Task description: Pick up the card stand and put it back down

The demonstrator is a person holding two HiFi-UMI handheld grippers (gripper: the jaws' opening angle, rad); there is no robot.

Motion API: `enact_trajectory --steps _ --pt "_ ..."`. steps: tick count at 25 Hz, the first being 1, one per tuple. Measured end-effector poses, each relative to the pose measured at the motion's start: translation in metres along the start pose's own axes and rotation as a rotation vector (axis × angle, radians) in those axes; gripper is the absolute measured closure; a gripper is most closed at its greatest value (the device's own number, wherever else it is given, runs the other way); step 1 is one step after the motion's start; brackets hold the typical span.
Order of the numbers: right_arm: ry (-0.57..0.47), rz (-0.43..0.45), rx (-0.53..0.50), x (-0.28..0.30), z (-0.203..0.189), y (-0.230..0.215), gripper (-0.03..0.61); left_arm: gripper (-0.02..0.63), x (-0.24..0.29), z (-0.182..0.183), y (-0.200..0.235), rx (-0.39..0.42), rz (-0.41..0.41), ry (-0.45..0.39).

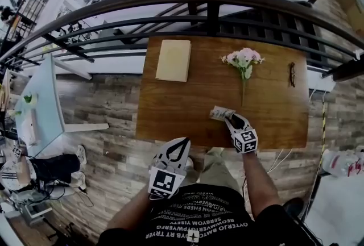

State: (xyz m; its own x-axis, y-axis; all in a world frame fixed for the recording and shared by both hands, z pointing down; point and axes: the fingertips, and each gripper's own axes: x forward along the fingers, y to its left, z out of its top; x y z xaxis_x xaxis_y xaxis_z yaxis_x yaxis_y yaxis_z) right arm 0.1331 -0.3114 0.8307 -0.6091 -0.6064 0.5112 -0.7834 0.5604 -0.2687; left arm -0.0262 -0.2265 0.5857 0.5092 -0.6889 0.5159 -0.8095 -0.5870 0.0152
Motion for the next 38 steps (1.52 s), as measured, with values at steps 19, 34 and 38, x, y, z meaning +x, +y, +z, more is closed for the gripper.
enact_trajectory --steps 19,34,38 --pt "0.040 0.014 0.070 -0.045 0.076 0.039 0.439 0.591 -0.040 0.022 0.018 -0.007 0.026 -0.074" --pt "-0.001 0.004 0.012 -0.098 0.135 0.088 0.439 0.591 -0.075 0.054 0.018 0.019 0.030 -0.203" --pt "-0.010 -0.004 0.000 -0.111 0.147 0.099 0.439 0.591 -0.086 0.058 0.017 0.027 0.032 -0.232"
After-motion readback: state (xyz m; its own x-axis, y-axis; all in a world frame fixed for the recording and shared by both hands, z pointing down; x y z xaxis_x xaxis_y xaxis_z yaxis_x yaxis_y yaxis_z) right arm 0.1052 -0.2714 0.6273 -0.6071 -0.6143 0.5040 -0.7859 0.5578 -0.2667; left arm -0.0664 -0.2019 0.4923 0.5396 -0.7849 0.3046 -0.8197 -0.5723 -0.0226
